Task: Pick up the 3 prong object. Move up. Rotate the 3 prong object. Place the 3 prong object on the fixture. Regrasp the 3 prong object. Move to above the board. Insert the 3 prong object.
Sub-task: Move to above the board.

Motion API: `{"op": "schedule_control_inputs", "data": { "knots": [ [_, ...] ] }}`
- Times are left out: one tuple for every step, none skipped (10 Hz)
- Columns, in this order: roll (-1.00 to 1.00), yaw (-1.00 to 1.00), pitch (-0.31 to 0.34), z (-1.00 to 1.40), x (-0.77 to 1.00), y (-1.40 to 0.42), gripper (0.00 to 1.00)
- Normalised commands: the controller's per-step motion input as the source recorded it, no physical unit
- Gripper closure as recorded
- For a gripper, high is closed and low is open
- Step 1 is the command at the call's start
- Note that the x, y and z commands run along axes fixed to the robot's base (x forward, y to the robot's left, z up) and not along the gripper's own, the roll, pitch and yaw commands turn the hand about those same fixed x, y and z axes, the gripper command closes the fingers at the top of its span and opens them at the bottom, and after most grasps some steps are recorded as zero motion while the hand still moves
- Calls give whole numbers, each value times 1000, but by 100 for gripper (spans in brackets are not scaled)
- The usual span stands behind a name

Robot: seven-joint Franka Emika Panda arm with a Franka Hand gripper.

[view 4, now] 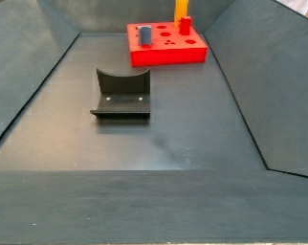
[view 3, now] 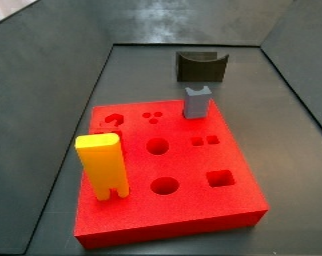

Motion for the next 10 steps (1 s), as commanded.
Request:
{"op": "schedule_control_inputs", "data": {
  "knots": [
    [-1000,-37,90,195,-788,-1000,100],
    [-1000,-32,89,210,-799,-1000,100],
    [-1000,-23,87,163,-637,-745,100],
    [-1000,-22,85,112,-490,-549,100],
    [-1000,-13,76,51,-254,-239,100],
    [-1000,-6,67,27,-141,-90,100],
    [-1000,1,50,6,-72,-2,100],
    [-819,1,27,9,-63,5,100],
    [-506,0,-4,1,-61,15,100],
    [-379,1,-16,-3,-54,11,100]
  ]
}}
